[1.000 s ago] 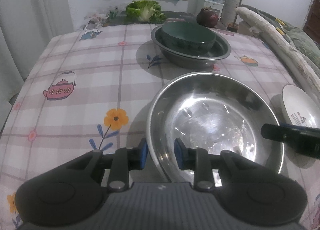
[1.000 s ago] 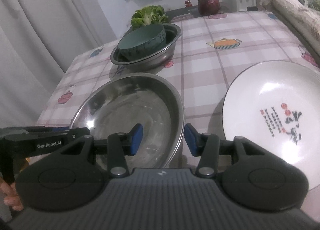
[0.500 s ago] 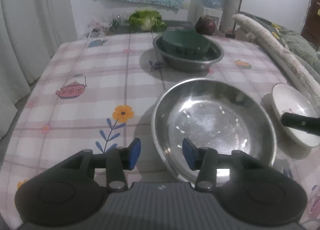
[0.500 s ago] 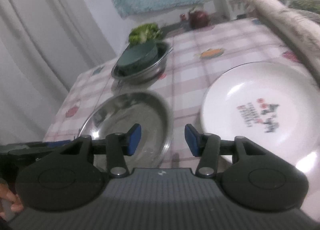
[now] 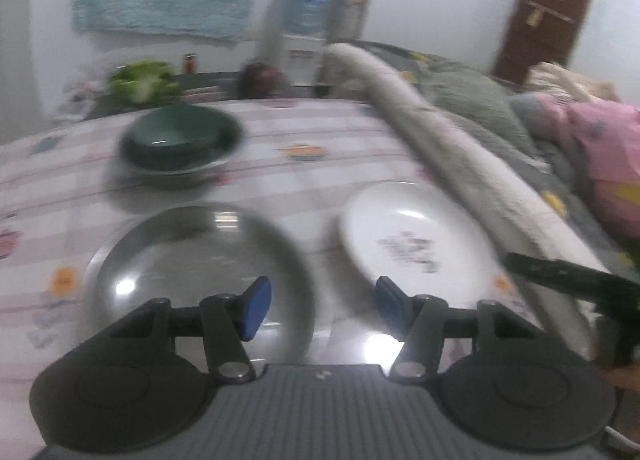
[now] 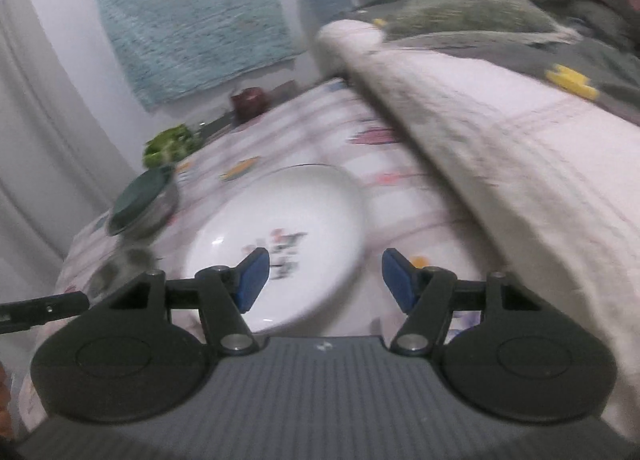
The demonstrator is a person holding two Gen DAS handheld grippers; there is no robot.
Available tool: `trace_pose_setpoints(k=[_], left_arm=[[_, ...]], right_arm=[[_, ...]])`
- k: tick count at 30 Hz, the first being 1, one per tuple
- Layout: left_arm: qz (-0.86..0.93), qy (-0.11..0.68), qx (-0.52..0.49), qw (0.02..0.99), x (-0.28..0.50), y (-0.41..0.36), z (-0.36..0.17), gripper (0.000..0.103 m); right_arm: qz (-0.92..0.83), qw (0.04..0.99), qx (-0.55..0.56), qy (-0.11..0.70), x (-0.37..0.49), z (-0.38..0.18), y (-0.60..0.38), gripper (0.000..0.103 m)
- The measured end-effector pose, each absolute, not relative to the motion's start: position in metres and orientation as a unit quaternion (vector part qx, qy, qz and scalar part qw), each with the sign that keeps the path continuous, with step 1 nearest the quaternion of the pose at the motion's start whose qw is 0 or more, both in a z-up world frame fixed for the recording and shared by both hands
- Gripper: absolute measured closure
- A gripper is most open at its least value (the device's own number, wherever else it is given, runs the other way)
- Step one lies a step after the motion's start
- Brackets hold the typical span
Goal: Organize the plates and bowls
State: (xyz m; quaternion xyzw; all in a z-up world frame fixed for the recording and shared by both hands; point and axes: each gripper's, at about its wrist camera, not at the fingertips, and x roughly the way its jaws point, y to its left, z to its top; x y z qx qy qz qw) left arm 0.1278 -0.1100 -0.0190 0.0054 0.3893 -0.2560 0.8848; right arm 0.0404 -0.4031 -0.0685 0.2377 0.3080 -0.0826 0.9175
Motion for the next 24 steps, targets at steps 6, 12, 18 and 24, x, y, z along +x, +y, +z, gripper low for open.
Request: trace_pose_setpoints(k=[6,12,18,24], left_arm=[[-0.260,0.401,0.031,0.878,0.122,-0.160,-0.043,0.042],[-0.222,0.438,0.036,0.870,0.129,-0.186,-0.067,0.042],[-0.199,0.450,0.000,0.870,0.136,-0.188,-0.073,0.037],[-0.186,0.461,-0.001,0.868,0.145,-0.193,-0.079,0.038]], right_arm=[[-0.087,0.910,0.258,0.312,0.040,-0.084,-0.433,0.041],[-0.060,0.911,0.269,0.308,0.059,-0.089,-0.444,0.041],[-0.028,0.905,0.278,0.320,0.092,-0.099,-0.449,0.042],[-0.007,0.900,0.290,0.325,0.120,-0.109,-0.447,0.045]])
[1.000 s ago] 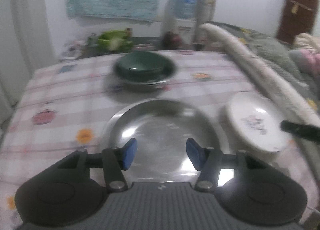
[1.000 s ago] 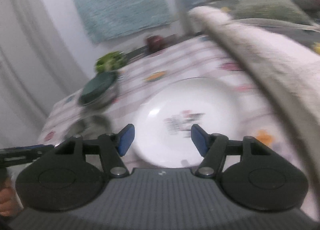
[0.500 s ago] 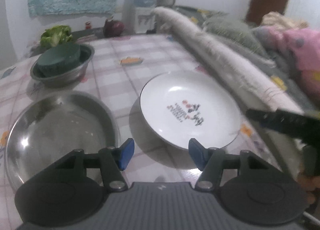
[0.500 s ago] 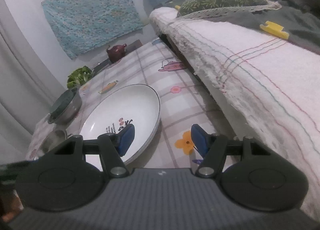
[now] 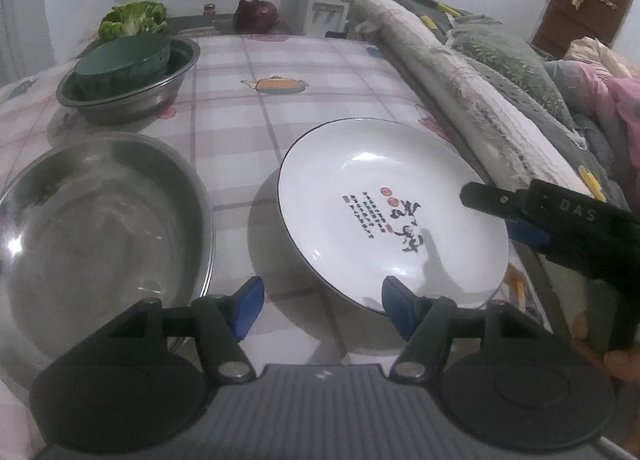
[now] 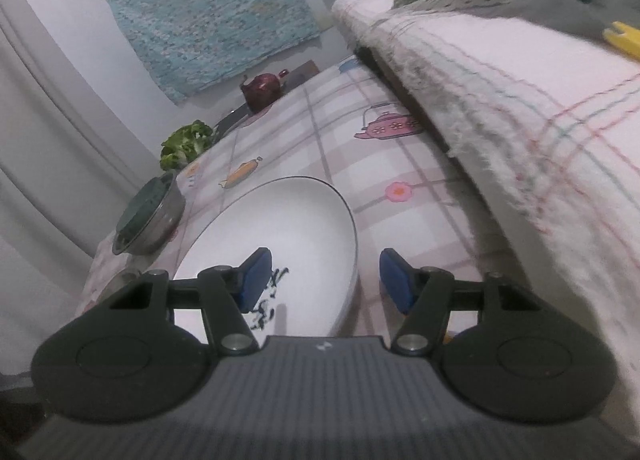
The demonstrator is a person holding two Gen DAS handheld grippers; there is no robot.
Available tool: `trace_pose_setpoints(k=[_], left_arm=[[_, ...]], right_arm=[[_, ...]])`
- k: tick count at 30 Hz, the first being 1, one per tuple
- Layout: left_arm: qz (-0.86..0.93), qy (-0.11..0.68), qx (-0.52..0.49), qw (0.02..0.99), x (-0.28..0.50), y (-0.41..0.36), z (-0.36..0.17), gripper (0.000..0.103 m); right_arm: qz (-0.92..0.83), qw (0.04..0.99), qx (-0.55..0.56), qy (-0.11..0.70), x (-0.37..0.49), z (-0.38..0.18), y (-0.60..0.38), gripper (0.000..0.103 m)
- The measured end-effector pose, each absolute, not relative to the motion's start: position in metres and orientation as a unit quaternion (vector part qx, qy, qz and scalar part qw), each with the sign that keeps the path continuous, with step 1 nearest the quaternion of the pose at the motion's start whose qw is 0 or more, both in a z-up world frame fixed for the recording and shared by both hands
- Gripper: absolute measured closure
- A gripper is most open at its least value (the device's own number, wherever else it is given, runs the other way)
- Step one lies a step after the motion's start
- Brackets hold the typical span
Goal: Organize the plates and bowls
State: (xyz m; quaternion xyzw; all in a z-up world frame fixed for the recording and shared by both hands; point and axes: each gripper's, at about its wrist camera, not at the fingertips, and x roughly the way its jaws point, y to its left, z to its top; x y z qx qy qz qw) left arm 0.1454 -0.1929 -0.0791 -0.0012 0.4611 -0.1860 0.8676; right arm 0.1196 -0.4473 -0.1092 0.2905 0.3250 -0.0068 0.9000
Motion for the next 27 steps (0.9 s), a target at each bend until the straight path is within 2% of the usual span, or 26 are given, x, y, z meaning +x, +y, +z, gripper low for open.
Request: trace_pose_setpoints(k=[1,2,3,4,8,11,20,27], left_arm=[[-0.183,0.460,0.005,0.869,0.147,-0.195,-0.080,0.040],[-0.181,0.458,0.016,0.870,0.147,-0.198,-0.081,0.043],[-0.180,0.454,0.029,0.872,0.148,-0.202,-0.081,0.044],[-0.179,0.450,0.042,0.874,0.149,-0.206,-0.081,0.049],[-0.186,0.450,0.049,0.872,0.153,-0.213,-0.082,0.063],[-0.183,0.454,0.045,0.871,0.157,-0.216,-0.083,0.066],[-0.180,0.457,0.025,0.871,0.165,-0.212,-0.086,0.068],[-0.178,0.460,0.019,0.869,0.174,-0.212,-0.087,0.066]], right_arm=[[-0.006,0.900,0.290,0.326,0.123,-0.111,-0.447,0.046],[-0.005,0.899,0.288,0.329,0.128,-0.114,-0.446,0.052],[-0.007,0.899,0.288,0.330,0.132,-0.117,-0.445,0.063],[-0.010,0.899,0.289,0.330,0.135,-0.120,-0.445,0.067],[-0.014,0.898,0.298,0.323,0.137,-0.123,-0.448,0.074],[-0.014,0.896,0.301,0.325,0.137,-0.125,-0.450,0.078],[-0.022,0.889,0.313,0.332,0.132,-0.123,-0.455,0.077],[-0.016,0.883,0.329,0.333,0.135,-0.126,-0.461,0.076]])
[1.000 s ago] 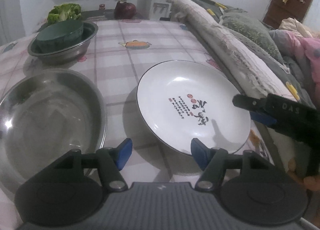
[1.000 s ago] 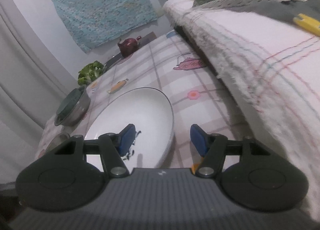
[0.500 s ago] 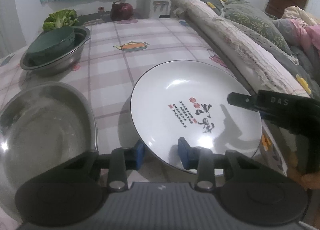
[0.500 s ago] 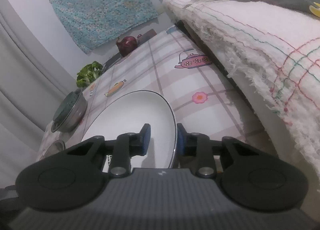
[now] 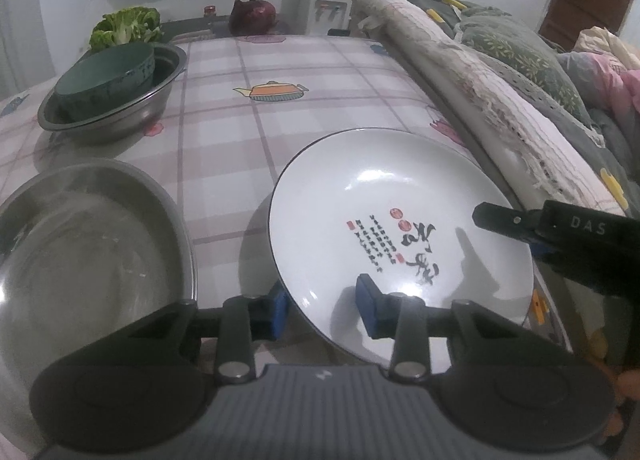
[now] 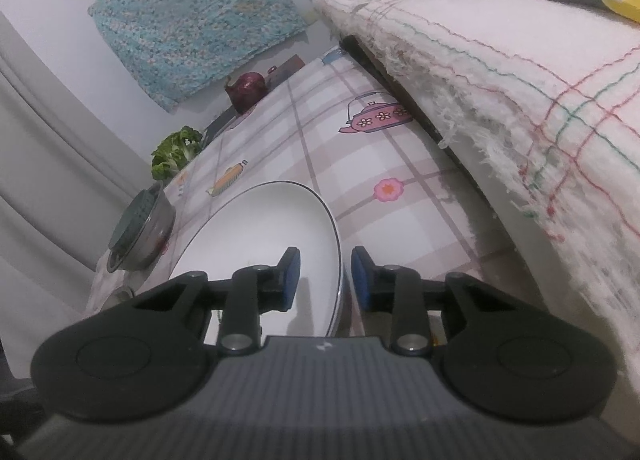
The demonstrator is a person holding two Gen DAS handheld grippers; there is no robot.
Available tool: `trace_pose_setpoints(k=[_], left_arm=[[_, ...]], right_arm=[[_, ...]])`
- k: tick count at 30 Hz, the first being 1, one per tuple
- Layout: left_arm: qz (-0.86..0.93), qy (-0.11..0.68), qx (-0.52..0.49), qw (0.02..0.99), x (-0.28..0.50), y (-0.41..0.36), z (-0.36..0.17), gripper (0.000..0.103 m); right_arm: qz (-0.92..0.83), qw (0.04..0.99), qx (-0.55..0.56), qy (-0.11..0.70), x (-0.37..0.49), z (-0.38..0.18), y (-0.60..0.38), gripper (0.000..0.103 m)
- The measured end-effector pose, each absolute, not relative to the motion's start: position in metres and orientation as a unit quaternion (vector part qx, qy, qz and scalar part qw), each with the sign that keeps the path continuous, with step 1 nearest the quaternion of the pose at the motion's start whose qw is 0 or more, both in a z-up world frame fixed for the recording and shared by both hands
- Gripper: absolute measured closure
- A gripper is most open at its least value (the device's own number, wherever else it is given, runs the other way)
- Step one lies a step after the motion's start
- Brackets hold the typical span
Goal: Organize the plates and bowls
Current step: 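Close the left tool on the white plate rim opposite the right tool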
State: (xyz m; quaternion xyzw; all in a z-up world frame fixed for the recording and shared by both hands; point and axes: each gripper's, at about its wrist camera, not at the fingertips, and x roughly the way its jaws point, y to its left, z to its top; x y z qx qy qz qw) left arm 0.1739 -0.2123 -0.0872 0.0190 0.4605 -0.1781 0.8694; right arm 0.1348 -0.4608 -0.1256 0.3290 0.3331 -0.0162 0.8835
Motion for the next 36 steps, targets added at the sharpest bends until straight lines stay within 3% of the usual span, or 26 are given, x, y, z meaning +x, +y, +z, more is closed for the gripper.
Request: trace_pose_setpoints(k=[8,36], left_arm=[[-0.175,0.453,0.024,0.874,0.179,-0.216,-0.089,0.058],[-0.211,0.465,0.051,0.858,0.091,-0.193,-0.083,0.062]], right_arm=[[0.002,0.875,0.349,0.335,0.148,-0.129,-0.468,0.075],[0.007,0.881,0.307,0.360,0.063,-0.117,-0.441,0.071]])
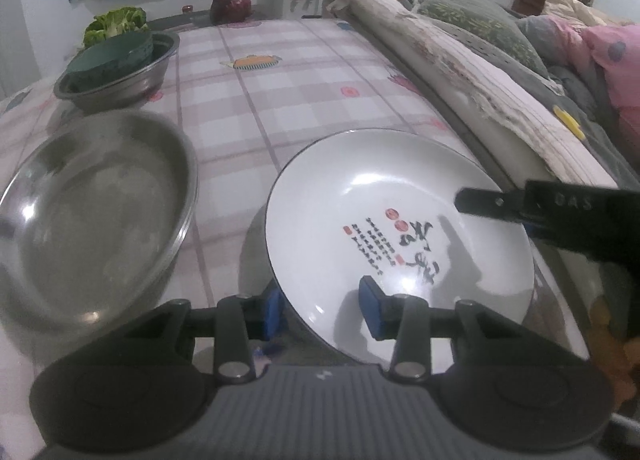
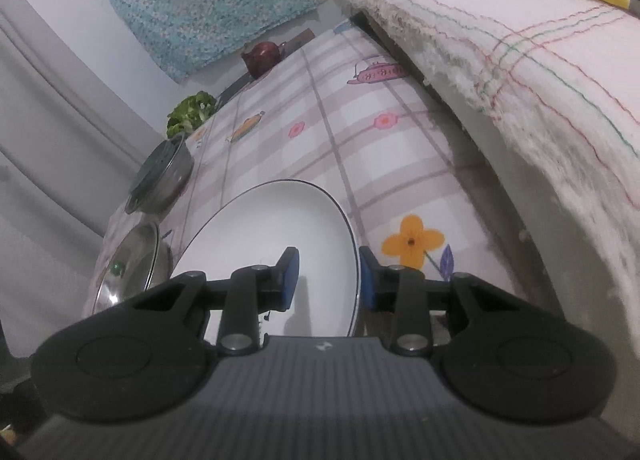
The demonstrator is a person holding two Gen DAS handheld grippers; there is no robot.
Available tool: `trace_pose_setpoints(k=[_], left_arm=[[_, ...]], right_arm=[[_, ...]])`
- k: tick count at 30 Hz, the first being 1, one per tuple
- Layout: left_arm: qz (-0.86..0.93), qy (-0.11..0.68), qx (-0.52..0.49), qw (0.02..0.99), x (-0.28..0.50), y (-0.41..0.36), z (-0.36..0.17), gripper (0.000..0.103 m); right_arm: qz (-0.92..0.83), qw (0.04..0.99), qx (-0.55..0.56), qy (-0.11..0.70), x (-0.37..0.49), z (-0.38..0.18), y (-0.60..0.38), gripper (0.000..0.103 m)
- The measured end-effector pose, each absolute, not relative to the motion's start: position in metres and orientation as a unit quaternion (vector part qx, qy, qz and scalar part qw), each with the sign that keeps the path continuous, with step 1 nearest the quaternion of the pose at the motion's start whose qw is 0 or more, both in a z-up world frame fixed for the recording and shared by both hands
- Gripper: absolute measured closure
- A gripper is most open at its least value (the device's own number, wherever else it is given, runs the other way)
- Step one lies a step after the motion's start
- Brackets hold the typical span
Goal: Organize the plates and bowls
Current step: 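Close the left tool on the white plate rim opposite the right tool, then lift the white printed plate with both tools holding opposite rims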
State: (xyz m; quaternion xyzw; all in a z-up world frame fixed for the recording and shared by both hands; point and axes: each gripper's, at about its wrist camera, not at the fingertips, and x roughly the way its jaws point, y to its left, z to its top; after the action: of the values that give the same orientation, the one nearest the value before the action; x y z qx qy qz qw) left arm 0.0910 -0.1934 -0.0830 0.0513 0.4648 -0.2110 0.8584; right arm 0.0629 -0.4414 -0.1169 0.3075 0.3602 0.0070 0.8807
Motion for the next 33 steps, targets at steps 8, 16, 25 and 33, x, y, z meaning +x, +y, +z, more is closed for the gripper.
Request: trace_pose_setpoints(k=[8,16,25,33], left_arm=[[-0.214,0.458,0.028,0.862,0.080,-0.177,-0.085,0.056],[-0.198,0.444,0.026,0.873,0.100,-0.181,-0.090,0.063],[-0.178,0.436,0.020,0.882,0.101,-0.179,-0.087,0.078],[-0.176,0.441,0.020,0.880,0.092,-0.175,-0.083,0.079]], right_arm=[[0.019,0.882,0.296,0.366,0.051,-0.116,-0.434,0.072],[0.026,0.870,0.323,0.372,0.037,-0.117,-0.438,0.072],[0.027,0.876,0.303,0.374,0.023,-0.115,-0.431,0.072],[0.019,0.883,0.280,0.375,0.030,-0.110,-0.426,0.071]])
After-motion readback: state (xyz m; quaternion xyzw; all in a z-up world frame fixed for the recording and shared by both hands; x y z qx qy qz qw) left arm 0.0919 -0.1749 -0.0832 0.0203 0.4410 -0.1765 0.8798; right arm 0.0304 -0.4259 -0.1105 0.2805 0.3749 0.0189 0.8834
